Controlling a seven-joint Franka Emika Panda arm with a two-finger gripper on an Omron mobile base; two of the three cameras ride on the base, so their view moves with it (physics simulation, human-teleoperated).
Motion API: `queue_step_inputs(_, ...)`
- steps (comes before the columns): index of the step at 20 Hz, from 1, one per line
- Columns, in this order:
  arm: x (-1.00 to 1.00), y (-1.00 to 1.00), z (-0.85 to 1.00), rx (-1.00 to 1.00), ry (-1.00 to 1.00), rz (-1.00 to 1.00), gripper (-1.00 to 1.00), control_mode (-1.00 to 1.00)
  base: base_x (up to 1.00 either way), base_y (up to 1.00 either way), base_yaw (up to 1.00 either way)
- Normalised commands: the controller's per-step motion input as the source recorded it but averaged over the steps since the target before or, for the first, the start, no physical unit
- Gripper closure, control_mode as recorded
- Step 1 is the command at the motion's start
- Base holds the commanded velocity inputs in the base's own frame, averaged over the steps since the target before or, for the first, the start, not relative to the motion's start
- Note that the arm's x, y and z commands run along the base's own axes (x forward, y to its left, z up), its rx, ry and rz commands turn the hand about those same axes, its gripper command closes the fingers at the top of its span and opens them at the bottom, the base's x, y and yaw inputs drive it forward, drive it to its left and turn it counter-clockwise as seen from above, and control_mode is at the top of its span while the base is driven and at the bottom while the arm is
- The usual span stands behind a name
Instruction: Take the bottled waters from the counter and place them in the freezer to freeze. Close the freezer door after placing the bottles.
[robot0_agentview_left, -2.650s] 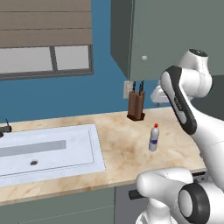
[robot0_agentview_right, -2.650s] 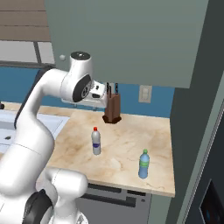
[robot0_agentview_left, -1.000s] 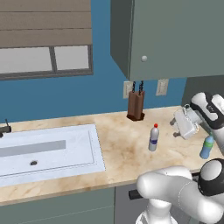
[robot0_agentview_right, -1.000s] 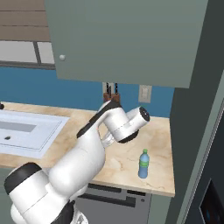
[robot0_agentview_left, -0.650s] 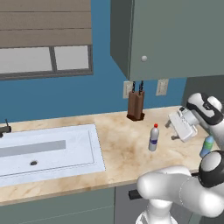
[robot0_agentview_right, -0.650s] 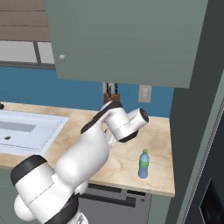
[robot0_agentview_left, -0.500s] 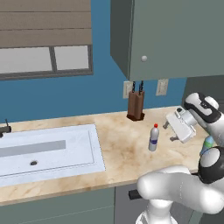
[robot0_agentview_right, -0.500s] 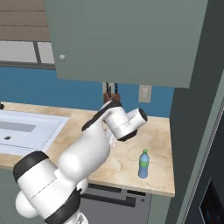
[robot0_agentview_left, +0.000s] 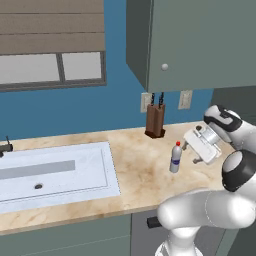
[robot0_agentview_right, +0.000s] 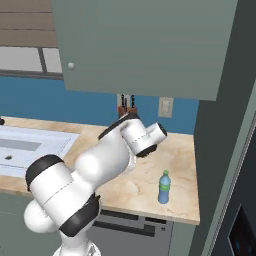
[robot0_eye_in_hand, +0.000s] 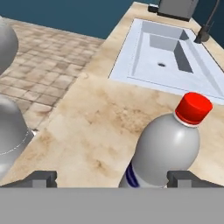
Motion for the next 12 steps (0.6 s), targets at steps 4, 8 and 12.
queue_step_inputs(4,0.22,0.00,-0.30,0.02,0.00,0.15,-1.00,-1.00,0.00,0.00,0.00)
queue_step_inputs(8,0.37,0.00,-0.29,0.02,0.00,0.10,-1.00,-1.00,0.00,0.00,0.00)
queue_step_inputs(12,0.37,-0.01,-0.23,0.03,0.03,0.05,-1.00,-1.00,0.00,0.00,0.00)
